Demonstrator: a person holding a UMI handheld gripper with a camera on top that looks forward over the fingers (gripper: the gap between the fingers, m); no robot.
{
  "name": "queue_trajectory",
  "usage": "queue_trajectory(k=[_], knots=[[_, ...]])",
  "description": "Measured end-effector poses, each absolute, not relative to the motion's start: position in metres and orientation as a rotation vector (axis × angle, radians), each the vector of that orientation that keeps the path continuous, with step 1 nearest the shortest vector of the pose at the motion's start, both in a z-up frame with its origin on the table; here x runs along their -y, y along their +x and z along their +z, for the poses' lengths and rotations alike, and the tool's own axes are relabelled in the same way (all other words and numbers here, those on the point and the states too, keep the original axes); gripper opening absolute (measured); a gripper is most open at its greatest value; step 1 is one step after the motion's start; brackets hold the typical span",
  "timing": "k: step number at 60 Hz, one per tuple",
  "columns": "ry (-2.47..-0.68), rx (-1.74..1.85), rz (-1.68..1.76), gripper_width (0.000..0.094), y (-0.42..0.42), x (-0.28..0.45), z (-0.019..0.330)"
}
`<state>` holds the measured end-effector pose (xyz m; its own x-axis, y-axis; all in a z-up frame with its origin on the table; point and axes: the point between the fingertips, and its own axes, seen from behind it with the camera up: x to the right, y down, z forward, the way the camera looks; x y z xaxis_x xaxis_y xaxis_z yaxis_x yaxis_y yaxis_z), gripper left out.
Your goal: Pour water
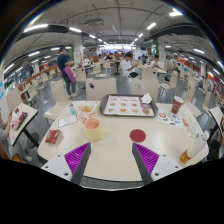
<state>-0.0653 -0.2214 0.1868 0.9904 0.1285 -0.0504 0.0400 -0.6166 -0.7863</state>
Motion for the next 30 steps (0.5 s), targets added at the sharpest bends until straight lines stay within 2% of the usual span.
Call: queue_trajectory(k=[7, 8, 30], knots=[[-2.244, 0.087, 0.115, 0.0843, -0.032, 0.22, 0.181], [-2.244, 0.081, 0.115, 0.0842, -0.047, 0.223, 0.178], [-2.258, -0.04, -0.014, 0.0844, 0.16, 0.251, 0.111]])
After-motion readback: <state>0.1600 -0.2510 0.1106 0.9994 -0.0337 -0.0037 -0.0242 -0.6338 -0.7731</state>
